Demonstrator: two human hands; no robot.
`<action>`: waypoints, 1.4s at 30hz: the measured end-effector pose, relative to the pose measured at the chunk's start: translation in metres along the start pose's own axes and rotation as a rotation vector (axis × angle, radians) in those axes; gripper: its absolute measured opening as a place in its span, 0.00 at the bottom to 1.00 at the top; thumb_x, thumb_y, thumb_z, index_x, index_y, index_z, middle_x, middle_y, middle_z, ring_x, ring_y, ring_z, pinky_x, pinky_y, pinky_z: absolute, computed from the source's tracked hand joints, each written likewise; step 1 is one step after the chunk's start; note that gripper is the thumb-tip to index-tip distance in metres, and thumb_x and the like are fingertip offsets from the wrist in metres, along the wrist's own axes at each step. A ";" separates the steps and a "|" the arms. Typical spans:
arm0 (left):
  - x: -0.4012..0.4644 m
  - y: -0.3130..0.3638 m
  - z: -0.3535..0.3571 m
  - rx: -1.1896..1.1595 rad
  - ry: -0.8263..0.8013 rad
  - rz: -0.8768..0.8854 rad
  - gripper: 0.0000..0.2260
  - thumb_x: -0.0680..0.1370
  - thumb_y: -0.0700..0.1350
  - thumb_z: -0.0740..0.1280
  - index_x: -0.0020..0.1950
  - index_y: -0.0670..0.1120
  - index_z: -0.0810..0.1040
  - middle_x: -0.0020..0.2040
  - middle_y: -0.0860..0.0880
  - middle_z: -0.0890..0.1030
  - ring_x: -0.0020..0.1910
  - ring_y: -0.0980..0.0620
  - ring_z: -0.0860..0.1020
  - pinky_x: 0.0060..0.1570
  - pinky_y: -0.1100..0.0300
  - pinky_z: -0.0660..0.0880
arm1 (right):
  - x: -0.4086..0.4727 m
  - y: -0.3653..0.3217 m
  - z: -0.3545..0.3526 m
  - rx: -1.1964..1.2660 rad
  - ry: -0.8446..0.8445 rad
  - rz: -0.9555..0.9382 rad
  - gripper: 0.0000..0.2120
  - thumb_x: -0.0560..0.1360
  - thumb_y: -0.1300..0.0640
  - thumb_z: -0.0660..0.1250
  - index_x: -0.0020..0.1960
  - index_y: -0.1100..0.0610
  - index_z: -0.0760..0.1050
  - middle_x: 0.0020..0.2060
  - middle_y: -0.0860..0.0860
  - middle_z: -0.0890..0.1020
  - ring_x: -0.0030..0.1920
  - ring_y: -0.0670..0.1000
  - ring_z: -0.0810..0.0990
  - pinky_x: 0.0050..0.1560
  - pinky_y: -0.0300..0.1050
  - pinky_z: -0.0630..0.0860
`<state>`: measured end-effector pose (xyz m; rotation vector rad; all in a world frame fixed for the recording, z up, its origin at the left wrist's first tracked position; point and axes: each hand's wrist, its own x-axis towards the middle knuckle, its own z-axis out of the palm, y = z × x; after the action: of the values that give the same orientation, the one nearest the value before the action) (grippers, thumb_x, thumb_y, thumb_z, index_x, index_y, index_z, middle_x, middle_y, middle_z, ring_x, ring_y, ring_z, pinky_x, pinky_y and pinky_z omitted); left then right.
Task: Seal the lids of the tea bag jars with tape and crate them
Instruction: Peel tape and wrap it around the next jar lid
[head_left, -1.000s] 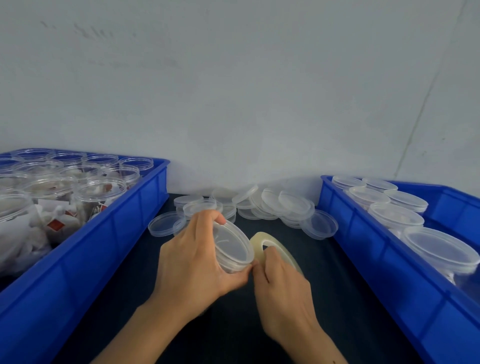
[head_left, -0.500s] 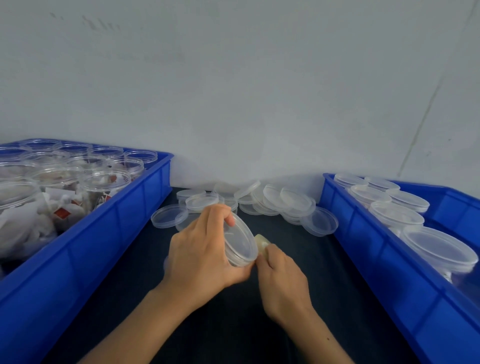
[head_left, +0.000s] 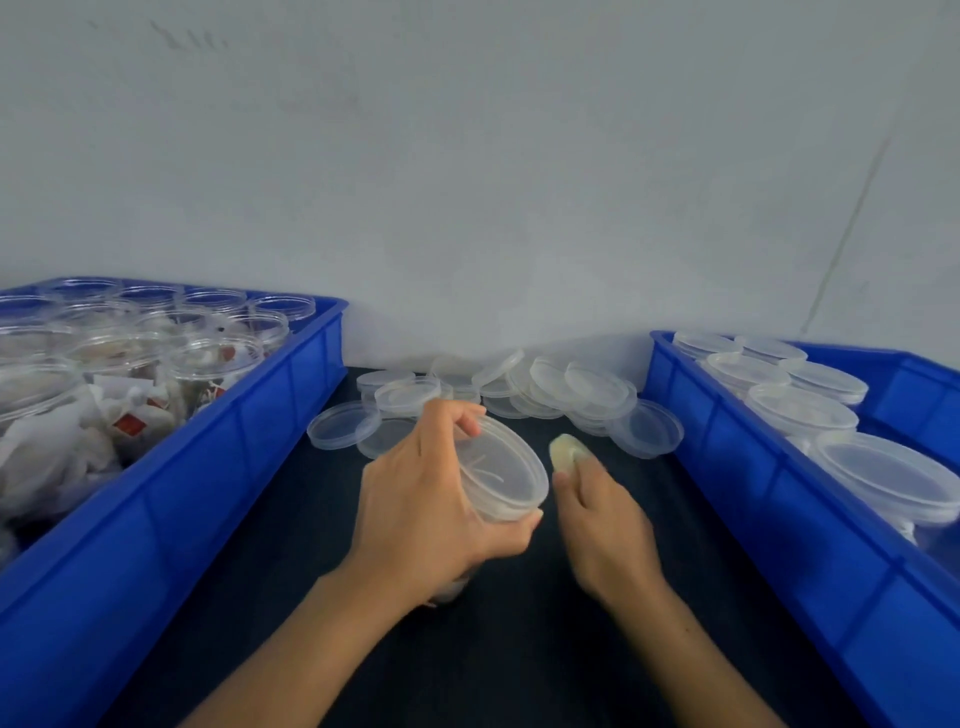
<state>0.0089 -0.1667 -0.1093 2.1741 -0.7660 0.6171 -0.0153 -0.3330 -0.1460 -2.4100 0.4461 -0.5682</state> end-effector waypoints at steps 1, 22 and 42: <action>0.000 -0.003 0.000 -0.009 0.017 -0.007 0.34 0.57 0.67 0.70 0.54 0.55 0.62 0.57 0.65 0.71 0.49 0.63 0.72 0.49 0.60 0.72 | 0.000 -0.006 0.004 0.019 -0.018 -0.025 0.14 0.81 0.47 0.53 0.46 0.55 0.70 0.41 0.50 0.77 0.40 0.47 0.75 0.36 0.41 0.68; 0.003 -0.022 0.005 -0.135 0.043 -0.103 0.34 0.55 0.72 0.68 0.51 0.60 0.57 0.51 0.69 0.72 0.46 0.70 0.72 0.40 0.70 0.68 | -0.004 -0.003 0.030 -0.299 -0.058 -0.327 0.13 0.83 0.51 0.52 0.64 0.53 0.68 0.61 0.48 0.70 0.61 0.49 0.69 0.64 0.47 0.65; -0.002 -0.038 0.009 -0.664 -0.085 -0.213 0.42 0.56 0.56 0.81 0.62 0.58 0.62 0.60 0.57 0.73 0.56 0.69 0.74 0.50 0.76 0.71 | -0.016 -0.025 0.019 1.460 -0.540 -0.072 0.21 0.77 0.59 0.62 0.70 0.52 0.71 0.65 0.52 0.78 0.67 0.49 0.75 0.63 0.41 0.74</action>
<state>0.0352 -0.1518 -0.1347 1.6381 -0.6527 0.1257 -0.0149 -0.2980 -0.1481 -1.0599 -0.2650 -0.1098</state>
